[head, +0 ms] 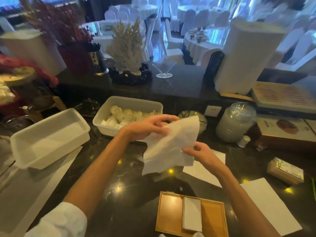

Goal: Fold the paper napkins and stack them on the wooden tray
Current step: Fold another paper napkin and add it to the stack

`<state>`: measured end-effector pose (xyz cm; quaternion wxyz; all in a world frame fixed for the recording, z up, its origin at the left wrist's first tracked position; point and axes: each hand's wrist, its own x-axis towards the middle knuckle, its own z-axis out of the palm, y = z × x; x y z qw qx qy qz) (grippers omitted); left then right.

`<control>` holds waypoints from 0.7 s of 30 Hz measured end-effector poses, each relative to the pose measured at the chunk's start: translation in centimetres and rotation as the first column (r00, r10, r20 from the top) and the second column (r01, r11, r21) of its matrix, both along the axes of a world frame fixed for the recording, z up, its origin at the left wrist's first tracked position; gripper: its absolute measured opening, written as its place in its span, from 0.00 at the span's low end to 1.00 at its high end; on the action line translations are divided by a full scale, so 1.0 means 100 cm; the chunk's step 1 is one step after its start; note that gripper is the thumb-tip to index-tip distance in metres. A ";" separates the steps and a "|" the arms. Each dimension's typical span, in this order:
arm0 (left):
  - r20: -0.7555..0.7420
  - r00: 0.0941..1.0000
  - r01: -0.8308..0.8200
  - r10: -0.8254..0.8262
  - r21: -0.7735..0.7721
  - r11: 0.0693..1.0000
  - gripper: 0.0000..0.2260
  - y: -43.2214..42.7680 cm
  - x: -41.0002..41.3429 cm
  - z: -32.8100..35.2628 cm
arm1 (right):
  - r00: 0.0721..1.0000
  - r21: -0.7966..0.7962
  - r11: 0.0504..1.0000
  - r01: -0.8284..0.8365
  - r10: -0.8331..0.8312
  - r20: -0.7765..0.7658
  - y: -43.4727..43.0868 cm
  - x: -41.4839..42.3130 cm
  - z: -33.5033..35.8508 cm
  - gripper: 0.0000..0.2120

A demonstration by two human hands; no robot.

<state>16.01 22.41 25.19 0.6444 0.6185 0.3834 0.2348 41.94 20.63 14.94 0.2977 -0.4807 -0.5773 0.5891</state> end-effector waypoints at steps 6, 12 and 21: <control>0.602 0.653 -0.044 0.460 -0.576 0.817 0.35 -0.038 0.008 -0.068 | 0.981 0.029 0.980 0.195 -0.194 -0.026 -0.021 0.034 0.020 0.10; 0.201 0.869 -0.384 0.452 -0.300 0.873 0.14 -0.063 0.051 -0.081 | 0.955 -0.011 0.957 0.291 -0.290 0.060 -0.046 0.070 0.018 0.10; -0.038 0.934 -0.356 0.355 -0.048 0.933 0.07 -0.064 0.065 -0.068 | 0.896 -0.041 0.895 0.444 -0.442 0.044 -0.062 0.096 0.024 0.05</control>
